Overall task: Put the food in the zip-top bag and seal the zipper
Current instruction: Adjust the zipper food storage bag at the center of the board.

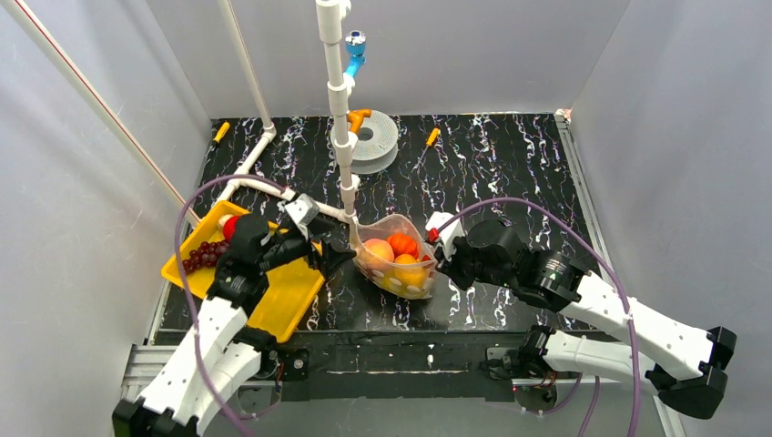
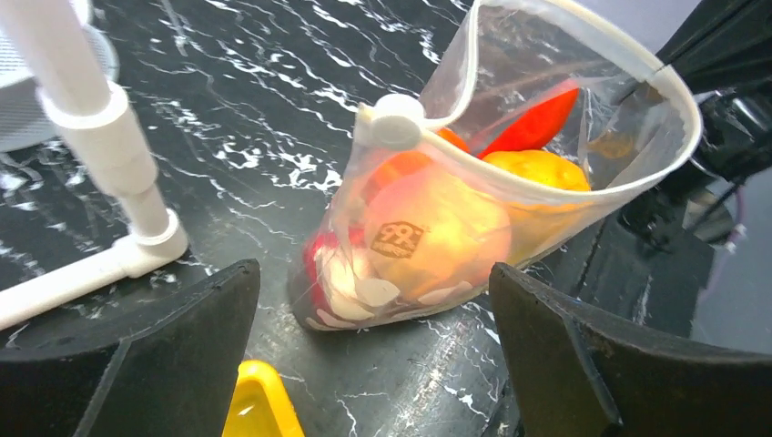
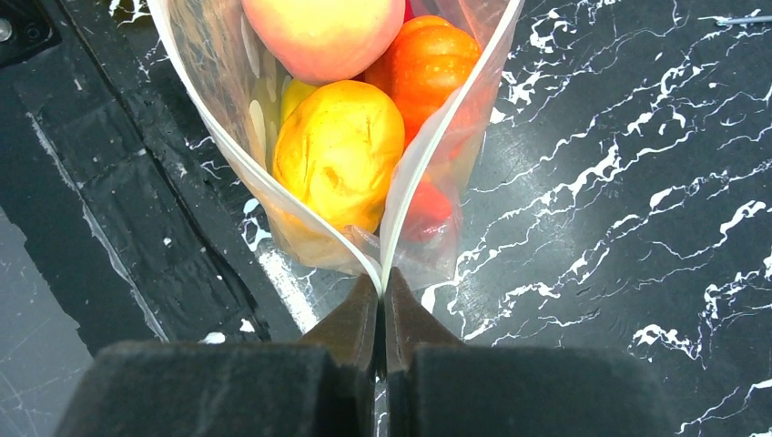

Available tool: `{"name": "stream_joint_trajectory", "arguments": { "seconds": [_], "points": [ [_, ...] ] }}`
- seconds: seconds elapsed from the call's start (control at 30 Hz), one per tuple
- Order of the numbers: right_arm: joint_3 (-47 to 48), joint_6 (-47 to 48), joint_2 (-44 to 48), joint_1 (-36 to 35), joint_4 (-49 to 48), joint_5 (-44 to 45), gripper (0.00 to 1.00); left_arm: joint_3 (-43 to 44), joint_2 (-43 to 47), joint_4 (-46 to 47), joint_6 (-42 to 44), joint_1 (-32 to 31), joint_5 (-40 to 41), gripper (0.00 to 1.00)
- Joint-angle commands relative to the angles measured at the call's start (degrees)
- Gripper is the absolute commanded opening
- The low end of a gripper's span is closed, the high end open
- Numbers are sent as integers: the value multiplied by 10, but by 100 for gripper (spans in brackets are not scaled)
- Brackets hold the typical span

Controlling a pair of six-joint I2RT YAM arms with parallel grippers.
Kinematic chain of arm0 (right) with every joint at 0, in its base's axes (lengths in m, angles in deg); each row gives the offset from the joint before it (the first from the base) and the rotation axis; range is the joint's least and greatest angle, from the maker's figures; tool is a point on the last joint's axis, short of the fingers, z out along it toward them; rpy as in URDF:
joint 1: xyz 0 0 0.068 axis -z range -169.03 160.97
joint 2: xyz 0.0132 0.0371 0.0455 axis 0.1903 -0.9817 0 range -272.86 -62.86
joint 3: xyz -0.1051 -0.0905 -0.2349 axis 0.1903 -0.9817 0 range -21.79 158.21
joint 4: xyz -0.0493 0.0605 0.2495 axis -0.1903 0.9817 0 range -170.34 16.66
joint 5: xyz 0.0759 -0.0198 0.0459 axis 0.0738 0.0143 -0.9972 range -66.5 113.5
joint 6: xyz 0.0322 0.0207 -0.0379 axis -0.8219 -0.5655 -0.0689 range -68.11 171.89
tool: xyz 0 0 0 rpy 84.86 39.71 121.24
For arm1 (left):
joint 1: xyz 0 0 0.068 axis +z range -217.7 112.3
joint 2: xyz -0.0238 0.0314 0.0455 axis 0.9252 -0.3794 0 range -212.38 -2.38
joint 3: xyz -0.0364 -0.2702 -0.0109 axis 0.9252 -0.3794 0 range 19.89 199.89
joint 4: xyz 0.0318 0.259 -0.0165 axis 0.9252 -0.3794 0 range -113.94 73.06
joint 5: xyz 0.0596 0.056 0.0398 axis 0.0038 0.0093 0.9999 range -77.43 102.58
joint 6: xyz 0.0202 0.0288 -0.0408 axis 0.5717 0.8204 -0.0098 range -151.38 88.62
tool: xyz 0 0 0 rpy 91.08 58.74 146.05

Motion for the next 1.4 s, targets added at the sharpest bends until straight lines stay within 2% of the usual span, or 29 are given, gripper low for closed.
{"name": "stream_joint_trajectory", "arguments": {
  "seconds": [0.0, 0.17, 0.27, 0.33, 0.4, 0.5, 0.53, 0.6, 0.63, 0.8, 0.93, 1.0, 1.07, 1.2, 1.3, 1.37],
  "points": [
    [34, 14, -1, 16, 21, -33, 1, 23, -93, 131, 34, 53, -231, 96],
    [45, 20, -1, 23, 32, -33, 1, 29, -172, 225, 26, 64, -304, 93],
    [56, 24, -2, 26, 41, -32, 1, 31, -198, 231, 33, 71, -351, 91],
    [57, 27, -3, 29, 41, -38, 1, 43, -225, 228, 34, 79, -393, 87],
    [57, 27, -9, 30, 39, -38, 1, 47, -242, 253, 14, 79, -422, 79],
    [58, 28, -20, 33, 42, -37, 1, 12, -238, 375, -60, 83, -426, 58],
    [57, 28, -21, 34, 42, -37, 1, 8, -238, 378, -59, 84, -425, 55],
    [56, 26, -22, 34, 42, -38, 1, 16, -239, 332, -27, 84, -431, 51],
    [56, 26, -23, 36, 42, -32, 1, 13, -227, 319, -8, 86, -417, 45],
    [59, 22, -24, 39, 44, -26, 1, 14, -240, 337, -22, 90, -416, 33],
    [67, 18, -24, 42, 48, -18, 1, 17, -226, 295, 12, 90, -403, 16],
    [78, 14, -27, 44, 57, -13, 1, 21, -220, 264, 36, 90, -399, 2],
    [83, 14, -28, 46, 59, -9, 1, 20, -215, 254, 42, 90, -397, 0],
    [100, 13, -38, 49, 80, 6, 9, 15, -203, 254, 43, 91, -382, 0],
    [107, 10, -41, 49, 82, -5, 25, 6, -193, 267, 36, 91, -366, 0],
    [118, 10, -51, 49, 91, -29, 42, 2, -190, 279, 26, 90, -362, 0]
  ]
}}
